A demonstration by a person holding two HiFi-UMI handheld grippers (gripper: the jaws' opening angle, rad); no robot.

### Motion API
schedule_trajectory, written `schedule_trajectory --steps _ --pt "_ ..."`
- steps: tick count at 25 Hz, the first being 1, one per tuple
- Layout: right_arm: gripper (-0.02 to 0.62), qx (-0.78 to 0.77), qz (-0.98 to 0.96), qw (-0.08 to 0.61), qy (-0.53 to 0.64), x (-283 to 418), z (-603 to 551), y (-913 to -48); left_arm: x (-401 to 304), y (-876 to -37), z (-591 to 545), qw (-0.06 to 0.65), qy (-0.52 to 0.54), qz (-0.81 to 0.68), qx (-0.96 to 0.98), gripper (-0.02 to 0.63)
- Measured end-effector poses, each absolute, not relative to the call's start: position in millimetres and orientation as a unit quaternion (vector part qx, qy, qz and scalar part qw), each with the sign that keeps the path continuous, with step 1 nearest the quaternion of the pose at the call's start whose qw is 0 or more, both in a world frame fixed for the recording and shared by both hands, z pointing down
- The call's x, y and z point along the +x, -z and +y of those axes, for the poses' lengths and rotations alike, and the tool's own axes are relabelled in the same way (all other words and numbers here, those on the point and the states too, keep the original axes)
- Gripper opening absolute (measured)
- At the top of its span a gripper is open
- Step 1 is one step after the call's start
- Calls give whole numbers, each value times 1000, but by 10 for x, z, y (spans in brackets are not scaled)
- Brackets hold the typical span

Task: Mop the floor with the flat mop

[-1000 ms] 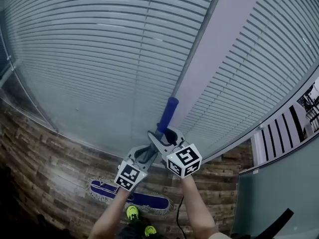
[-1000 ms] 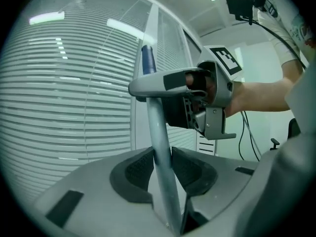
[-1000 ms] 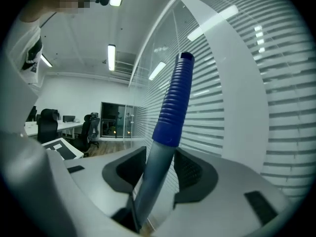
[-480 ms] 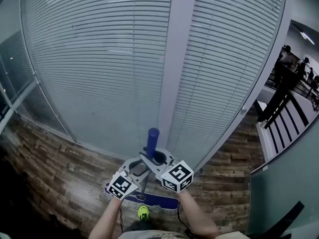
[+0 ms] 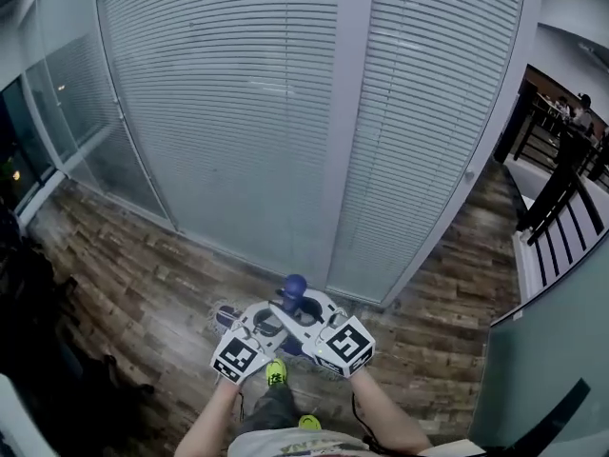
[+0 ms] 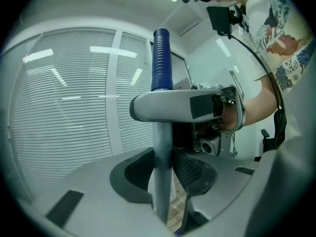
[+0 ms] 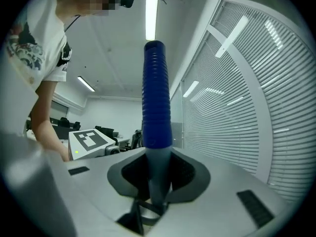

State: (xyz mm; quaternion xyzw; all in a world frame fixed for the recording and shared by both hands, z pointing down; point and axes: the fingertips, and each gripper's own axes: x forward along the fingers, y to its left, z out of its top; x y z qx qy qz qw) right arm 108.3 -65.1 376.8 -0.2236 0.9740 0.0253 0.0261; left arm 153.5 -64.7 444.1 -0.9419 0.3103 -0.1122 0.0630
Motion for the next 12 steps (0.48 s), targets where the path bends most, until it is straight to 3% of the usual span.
schedule_trajectory --steps 9,12 --pt "97 -180 979 53 -83 1008 628 -3961 1501 -4732 554 52 120 300 -945 123" --pt "98 -169 979 99 -64 922 851 -3887 1430 -4839 763 55 109 283 -951 123"
